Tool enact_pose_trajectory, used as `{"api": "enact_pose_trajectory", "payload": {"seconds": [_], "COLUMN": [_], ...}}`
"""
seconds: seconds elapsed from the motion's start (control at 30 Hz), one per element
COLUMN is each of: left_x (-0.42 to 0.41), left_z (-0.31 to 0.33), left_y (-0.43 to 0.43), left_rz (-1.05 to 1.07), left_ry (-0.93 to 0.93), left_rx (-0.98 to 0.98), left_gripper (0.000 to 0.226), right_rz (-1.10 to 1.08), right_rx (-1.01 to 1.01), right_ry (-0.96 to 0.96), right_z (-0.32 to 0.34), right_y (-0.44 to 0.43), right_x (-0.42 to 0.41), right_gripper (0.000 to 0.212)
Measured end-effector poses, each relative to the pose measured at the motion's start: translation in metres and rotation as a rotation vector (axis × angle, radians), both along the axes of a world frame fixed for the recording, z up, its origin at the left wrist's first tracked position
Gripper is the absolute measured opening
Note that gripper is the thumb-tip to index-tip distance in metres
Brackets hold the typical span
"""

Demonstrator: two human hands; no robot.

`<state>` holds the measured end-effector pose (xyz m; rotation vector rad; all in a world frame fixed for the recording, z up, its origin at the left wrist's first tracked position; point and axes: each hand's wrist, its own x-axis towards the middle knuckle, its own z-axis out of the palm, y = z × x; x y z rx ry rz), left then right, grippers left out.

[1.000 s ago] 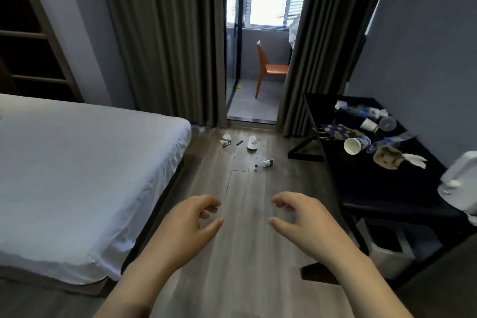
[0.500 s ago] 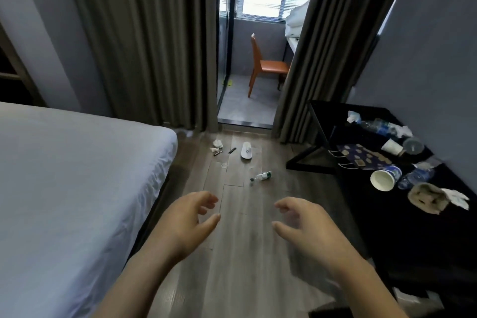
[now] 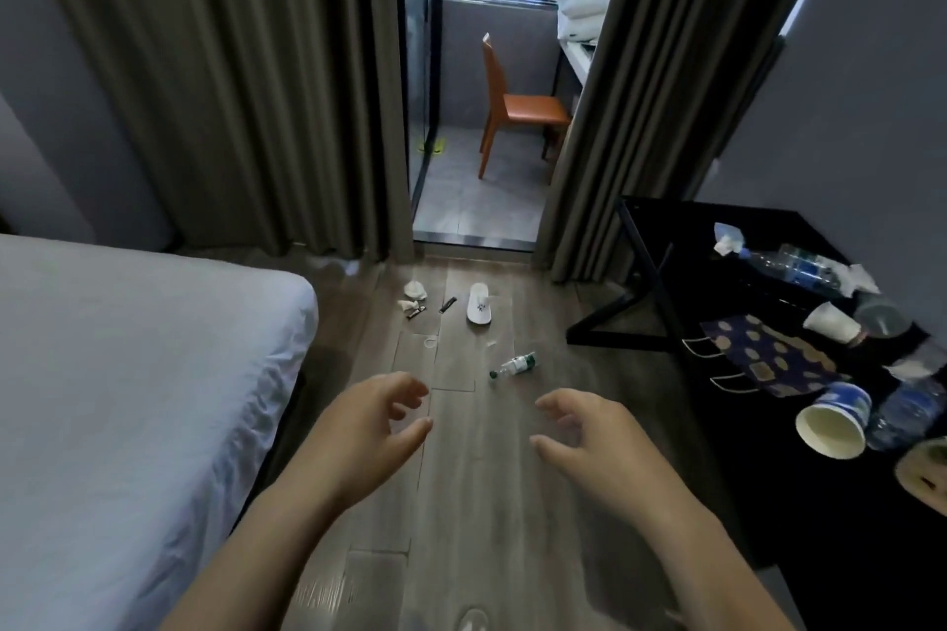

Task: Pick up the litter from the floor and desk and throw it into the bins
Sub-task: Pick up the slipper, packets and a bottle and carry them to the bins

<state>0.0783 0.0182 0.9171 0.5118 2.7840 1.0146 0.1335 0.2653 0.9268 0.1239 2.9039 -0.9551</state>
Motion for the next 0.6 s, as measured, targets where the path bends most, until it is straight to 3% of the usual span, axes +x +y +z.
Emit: {"api": "enact_pose_trajectory", "payload": {"seconds": [0.6], "left_x": [-0.277], "left_z": [-0.023], "left_y": [0.067], "left_rz": [-0.002], "left_ry": [-0.091], "left_rx": [-0.052], "left_gripper": [0.024], "right_rz": [-0.034], "right_rx": [-0.022], "right_ry": [-0.090], "right_z": [-0.020], "right_y": [0.076], "right_x": [-0.278], "right_gripper": [0.035]}}
